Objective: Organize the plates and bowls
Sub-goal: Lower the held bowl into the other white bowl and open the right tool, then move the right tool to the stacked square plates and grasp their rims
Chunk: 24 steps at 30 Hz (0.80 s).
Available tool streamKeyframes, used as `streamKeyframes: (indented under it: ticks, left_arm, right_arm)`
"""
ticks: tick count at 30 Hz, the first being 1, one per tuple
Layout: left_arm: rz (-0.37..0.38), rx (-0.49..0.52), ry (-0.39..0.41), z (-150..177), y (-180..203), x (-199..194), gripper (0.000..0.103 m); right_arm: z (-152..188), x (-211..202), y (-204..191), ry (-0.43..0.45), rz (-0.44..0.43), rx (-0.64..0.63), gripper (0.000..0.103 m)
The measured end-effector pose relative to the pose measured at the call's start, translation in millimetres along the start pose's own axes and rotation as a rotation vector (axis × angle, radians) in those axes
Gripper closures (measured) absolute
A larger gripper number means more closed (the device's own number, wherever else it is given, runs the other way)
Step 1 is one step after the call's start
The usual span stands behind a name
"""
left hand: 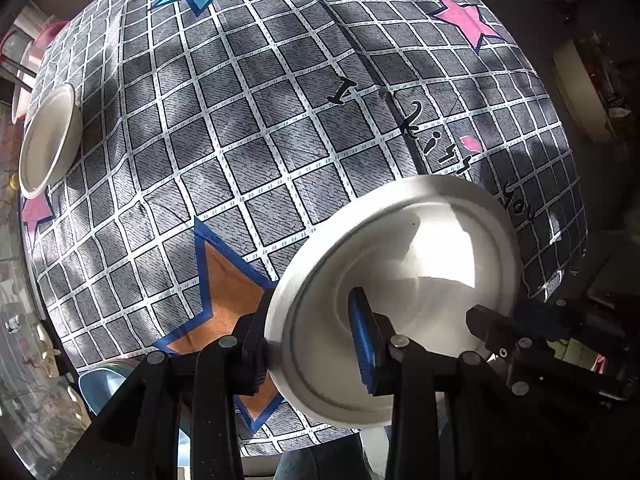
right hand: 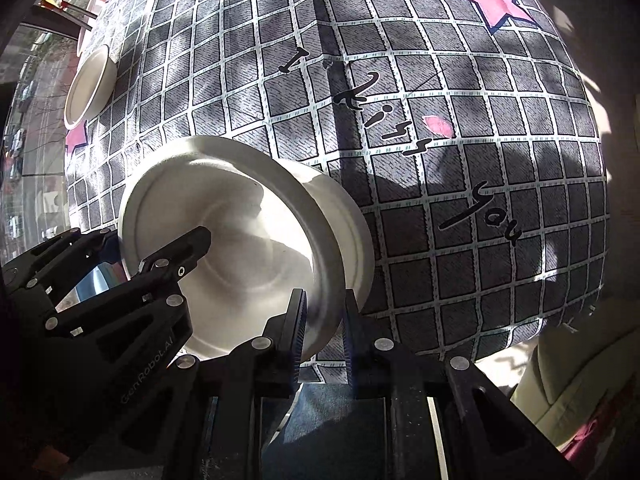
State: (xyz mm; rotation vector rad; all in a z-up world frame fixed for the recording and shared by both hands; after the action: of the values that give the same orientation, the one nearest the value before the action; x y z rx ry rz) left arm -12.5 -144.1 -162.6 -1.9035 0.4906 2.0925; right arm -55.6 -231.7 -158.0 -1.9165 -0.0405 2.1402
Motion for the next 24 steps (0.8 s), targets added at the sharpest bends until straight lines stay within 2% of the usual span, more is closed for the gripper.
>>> streamKeyframes:
  ticks: [4,6,11,14,16,17,18,19,20,22,24]
  left_arm:
    - [0.007,0.002,-0.007,0,2,5,0.065]
    - [-0.006,0.006,0.002,1,1,7,0.06]
    - [-0.033,-0.013,0.031,5,-7,8,0.034]
    - [-0.024,-0.049,0.04,8,-18,6,0.026]
    - [-0.022,-0.067,0.048,11,-27,3,0.024]
    - [-0.031,-0.075,0.055,12,-31,1,0.024]
    - [-0.038,-0.082,0.062,14,-36,0,0.024]
    - [-0.035,-0.09,0.064,16,-41,-1,0.024]
    - [-0.028,-0.1,0.064,17,-46,-2,0.023]
    - [-0.021,-0.117,0.072,19,-56,-8,0.023]
    - [-0.007,-0.125,0.088,25,-64,-14,0.023]
  right_arm:
    - [-1,3,5,-0.007,0.016,-0.001,0.084]
    - [-2,6,3,-0.01,0.024,-0.005,0.084]
    - [0,11,-1,-0.023,0.037,-0.024,0.084]
    - [1,11,-2,-0.028,0.04,-0.02,0.084]
    - [2,11,-1,-0.026,0.043,-0.014,0.082]
    - [2,11,-1,-0.022,0.047,-0.01,0.071]
    - [3,10,1,-0.015,0.061,-0.007,0.065]
    - [4,6,2,-0.005,0.074,-0.004,0.052]
    - [4,3,2,0.009,0.072,-0.004,0.045]
    - [3,-3,1,0.023,0.062,-0.003,0.043]
    - [2,-10,0,0.045,0.073,0.002,0.029]
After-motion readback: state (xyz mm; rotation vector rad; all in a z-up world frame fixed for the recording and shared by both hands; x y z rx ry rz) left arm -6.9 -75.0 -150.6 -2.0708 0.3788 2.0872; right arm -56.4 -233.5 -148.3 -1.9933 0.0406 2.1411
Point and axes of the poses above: each gripper's, at about its wrist camera, not at the fingertips, and x roughly the way its jaws point, y to its right, z to its underside, the point moved 4 cm from there along x, roughly the way its jaws point, and after that the axes turned 10 degrees about -x, right-handed, at the moved point
